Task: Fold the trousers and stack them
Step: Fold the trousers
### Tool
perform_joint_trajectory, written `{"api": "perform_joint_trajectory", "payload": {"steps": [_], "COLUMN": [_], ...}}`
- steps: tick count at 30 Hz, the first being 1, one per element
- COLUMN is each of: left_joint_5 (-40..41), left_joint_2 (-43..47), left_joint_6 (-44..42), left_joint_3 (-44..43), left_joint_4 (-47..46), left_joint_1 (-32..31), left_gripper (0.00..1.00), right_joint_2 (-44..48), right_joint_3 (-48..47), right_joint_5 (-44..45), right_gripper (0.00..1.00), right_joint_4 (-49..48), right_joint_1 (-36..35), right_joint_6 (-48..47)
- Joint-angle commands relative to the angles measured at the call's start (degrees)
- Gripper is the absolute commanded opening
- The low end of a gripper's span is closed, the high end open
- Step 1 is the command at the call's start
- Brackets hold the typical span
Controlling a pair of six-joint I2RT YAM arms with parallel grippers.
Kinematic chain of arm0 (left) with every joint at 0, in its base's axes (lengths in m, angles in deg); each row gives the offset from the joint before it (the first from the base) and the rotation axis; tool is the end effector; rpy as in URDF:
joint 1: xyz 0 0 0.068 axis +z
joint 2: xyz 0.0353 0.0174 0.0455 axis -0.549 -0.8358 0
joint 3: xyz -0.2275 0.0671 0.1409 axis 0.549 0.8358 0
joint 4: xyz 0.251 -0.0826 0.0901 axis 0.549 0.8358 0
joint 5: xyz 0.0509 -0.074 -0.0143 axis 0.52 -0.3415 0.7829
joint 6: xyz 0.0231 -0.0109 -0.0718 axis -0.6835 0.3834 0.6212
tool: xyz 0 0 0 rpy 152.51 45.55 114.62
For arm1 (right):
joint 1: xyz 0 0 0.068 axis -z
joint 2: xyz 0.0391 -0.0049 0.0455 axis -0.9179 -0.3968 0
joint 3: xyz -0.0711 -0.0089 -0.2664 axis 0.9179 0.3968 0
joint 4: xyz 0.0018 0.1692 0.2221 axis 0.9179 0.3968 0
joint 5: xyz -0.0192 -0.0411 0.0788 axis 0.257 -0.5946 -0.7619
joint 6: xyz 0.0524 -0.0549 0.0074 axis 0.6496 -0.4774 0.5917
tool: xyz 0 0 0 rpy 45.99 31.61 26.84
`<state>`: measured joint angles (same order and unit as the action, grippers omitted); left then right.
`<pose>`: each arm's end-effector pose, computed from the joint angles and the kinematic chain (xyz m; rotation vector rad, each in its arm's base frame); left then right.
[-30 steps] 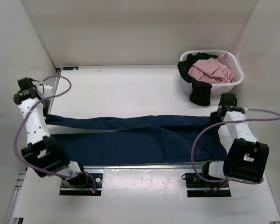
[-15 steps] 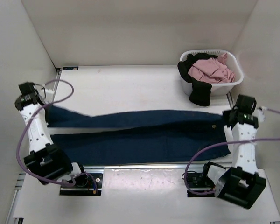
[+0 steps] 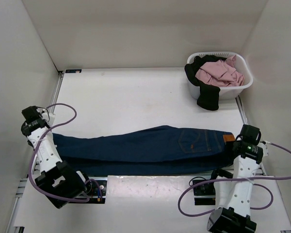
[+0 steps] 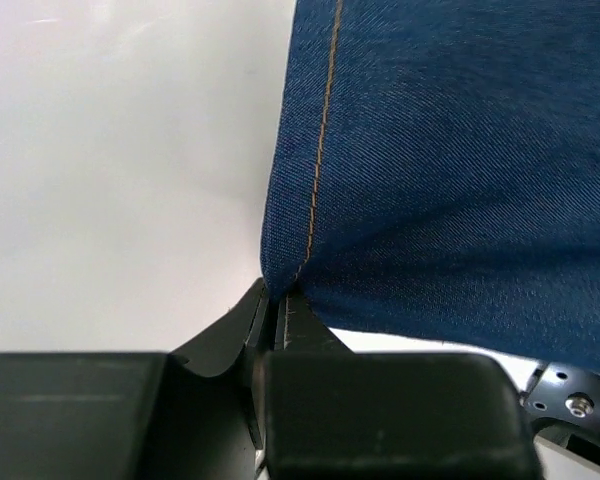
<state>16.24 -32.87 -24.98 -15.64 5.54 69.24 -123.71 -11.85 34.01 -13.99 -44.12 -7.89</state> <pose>0.1826 0.1589 0.2473 0.1474 2.8621 0.8521 0.1317 -0.0667 0.2228 1.7409 1.8649 0.0320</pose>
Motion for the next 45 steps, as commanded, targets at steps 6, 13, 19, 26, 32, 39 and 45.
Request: {"api": "perform_joint_trajectory", "payload": {"steps": [6,13,19,26,32,39,45], "left_joint_5": [1.7,2.4,2.4,4.3,5.3,5.3,5.3], "left_joint_2": [-1.6,-1.7,-1.6,-2.7,-3.8,-6.9,-8.2], "left_joint_6": [-1.1,-2.8,-1.7,-1.7,-2.2,-3.3,-3.3], "left_joint_3": [0.9,4.9,11.7,15.3,16.6,11.4,11.4], "left_joint_4": [-5.3,-6.9,-7.4,-10.7,-11.8,-12.4,-12.4], "left_joint_1": [1.4,5.0,5.0,5.5,6.1,7.2,7.2], "left_gripper": [0.14,0.14,0.14,0.14,0.14,0.14,0.14], "right_joint_2": [-2.2,1.6,2.8,1.2,1.7,-1.8,-0.7], "right_joint_3": [-2.8,-3.6,-0.7,-2.2,-1.0,-7.9,-3.6], "right_joint_5": [4.0,6.1,7.3,10.4,11.4,12.2,11.5], "right_gripper": [0.0,0.0,0.0,0.0,0.0,0.0,0.0], "right_joint_4": [4.0,11.5,12.9,13.4,14.0,13.0,14.2], "right_joint_1": [0.3,0.3,0.3,0.3,0.3,0.3,0.3], "right_joint_6": [-2.9,-4.9,-3.7,-4.9,-4.4,-6.3,-5.3]}}
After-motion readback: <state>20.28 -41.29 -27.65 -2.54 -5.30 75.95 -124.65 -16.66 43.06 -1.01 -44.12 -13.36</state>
